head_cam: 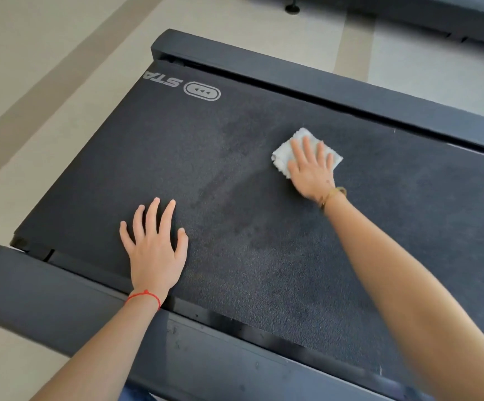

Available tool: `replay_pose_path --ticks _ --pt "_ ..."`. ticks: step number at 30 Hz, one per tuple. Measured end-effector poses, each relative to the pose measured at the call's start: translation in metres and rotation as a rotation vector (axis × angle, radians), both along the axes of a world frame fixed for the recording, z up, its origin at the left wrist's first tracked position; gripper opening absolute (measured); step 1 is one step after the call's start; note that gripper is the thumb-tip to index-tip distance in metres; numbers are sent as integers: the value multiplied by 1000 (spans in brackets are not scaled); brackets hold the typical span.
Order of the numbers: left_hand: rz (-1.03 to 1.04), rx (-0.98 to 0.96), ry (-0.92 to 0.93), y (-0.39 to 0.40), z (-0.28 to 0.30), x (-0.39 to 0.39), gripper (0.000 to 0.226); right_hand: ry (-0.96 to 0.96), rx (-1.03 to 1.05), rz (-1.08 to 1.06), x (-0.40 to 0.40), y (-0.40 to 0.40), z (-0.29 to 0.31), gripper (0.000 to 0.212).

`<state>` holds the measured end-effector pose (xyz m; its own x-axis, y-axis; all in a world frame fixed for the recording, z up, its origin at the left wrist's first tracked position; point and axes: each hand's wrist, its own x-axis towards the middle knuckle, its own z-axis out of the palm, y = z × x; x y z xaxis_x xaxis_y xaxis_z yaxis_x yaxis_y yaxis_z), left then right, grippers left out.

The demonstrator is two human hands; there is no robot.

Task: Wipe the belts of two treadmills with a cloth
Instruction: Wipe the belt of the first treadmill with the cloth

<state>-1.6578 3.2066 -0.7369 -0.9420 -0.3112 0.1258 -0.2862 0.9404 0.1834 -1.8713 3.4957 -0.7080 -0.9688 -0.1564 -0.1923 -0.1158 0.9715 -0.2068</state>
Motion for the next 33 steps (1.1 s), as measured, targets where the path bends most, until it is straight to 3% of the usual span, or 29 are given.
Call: replay_pose_path --ticks 5,10,16,18,23,25,33 --pt "15 -33 -4 1 -4 -1 60 -63 -21 -94 -66 -44 4 58" --pt "21 -43 1 1 -5 -3 60 -80 -13 128 -82 -120 8 58" --pt "18 -53 -1 0 -4 -2 60 13 -16 518 -9 -158 -1 56" --pt "18 -41 -1 0 -4 -2 59 35 -31 511 3 -134 -3 55" --pt "20 -23 -22 1 -1 -1 59 27 -22 169 7 -61 -1 54" --pt "16 -4 -26 1 0 -1 58 43 -11 125 28 -63 -1 54" --pt "-4 32 -22 5 7 1 56 55 -62 425 186 -78 -3 55"
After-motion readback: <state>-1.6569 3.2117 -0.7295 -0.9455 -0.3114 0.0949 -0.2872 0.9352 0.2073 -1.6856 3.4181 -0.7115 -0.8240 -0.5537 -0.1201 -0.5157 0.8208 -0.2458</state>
